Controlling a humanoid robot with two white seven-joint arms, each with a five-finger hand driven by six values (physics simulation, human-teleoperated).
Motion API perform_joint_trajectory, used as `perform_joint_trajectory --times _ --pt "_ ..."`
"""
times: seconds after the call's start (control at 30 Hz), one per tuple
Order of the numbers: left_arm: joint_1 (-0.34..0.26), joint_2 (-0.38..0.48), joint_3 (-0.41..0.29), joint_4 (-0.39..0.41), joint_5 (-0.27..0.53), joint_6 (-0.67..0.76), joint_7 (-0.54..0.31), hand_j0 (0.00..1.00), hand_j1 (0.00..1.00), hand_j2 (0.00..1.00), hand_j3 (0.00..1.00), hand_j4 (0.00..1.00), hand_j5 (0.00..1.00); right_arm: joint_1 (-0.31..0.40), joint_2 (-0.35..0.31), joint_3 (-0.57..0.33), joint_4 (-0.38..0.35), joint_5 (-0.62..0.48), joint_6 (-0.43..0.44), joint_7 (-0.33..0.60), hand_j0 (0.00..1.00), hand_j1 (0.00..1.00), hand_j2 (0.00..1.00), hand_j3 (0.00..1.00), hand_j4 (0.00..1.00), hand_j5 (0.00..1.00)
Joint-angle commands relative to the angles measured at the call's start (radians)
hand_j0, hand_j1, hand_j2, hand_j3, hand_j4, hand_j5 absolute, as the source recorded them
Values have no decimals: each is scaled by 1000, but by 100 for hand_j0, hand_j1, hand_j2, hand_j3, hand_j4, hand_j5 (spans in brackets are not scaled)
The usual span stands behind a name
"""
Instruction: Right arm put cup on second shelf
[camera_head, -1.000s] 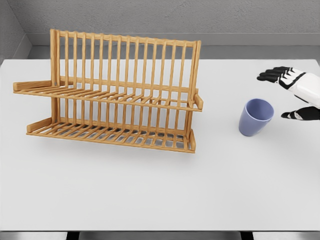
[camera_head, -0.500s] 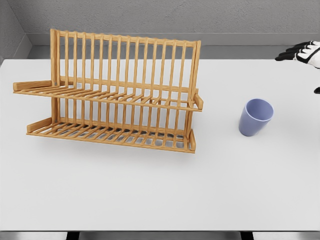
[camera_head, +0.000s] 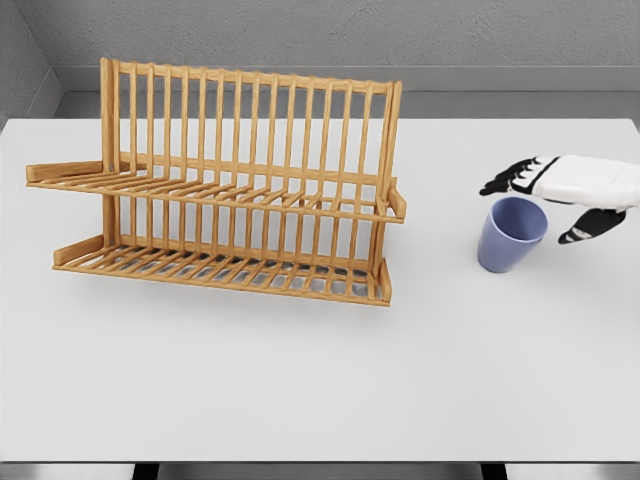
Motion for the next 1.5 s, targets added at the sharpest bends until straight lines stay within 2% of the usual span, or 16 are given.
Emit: perform_joint_trajectory --times 0.0,0.2,0.33,0.63,0.67,0.73,0.87,1.2,1.3,1.4,1.47 --pt "0 0 0 0 0 0 0 100 100 100 100 100 100 0 5 9 1 -6 3 0 100 100 100 100 100 100" --pt "0 0 0 0 0 0 0 100 100 100 100 100 100 -2 33 38 14 -4 3 0 100 100 100 100 100 100" --pt "2 0 0 0 0 0 0 100 100 100 100 100 100 -29 51 70 71 -4 3 0 100 100 100 100 100 100" --pt "0 0 0 0 0 0 0 100 100 100 100 100 100 -29 71 92 93 11 3 0 100 100 100 100 100 100" --pt "0 0 0 0 0 0 0 100 100 100 100 100 100 -34 71 92 91 10 3 0 85 85 85 85 85 85" --pt "0 0 0 0 0 0 0 100 100 100 100 100 100 -35 71 92 90 10 3 0 71 71 71 71 71 71" --pt "0 0 0 0 0 0 0 100 100 100 100 100 100 -38 71 92 85 10 3 0 67 67 67 67 67 67" --pt "0 0 0 0 0 0 0 100 100 100 100 100 100 -52 57 61 77 5 3 0 67 67 67 67 67 67" --pt "0 0 0 0 0 0 0 100 100 100 100 100 100 -52 56 26 76 4 3 0 67 67 67 67 67 67" --pt "0 0 0 0 0 0 0 100 100 100 100 100 100 -49 24 9 7 4 3 0 67 67 67 67 67 67" --pt "0 0 0 0 0 0 0 100 100 100 100 100 100 -38 20 -43 -2 2 3 0 68 68 68 68 68 68"
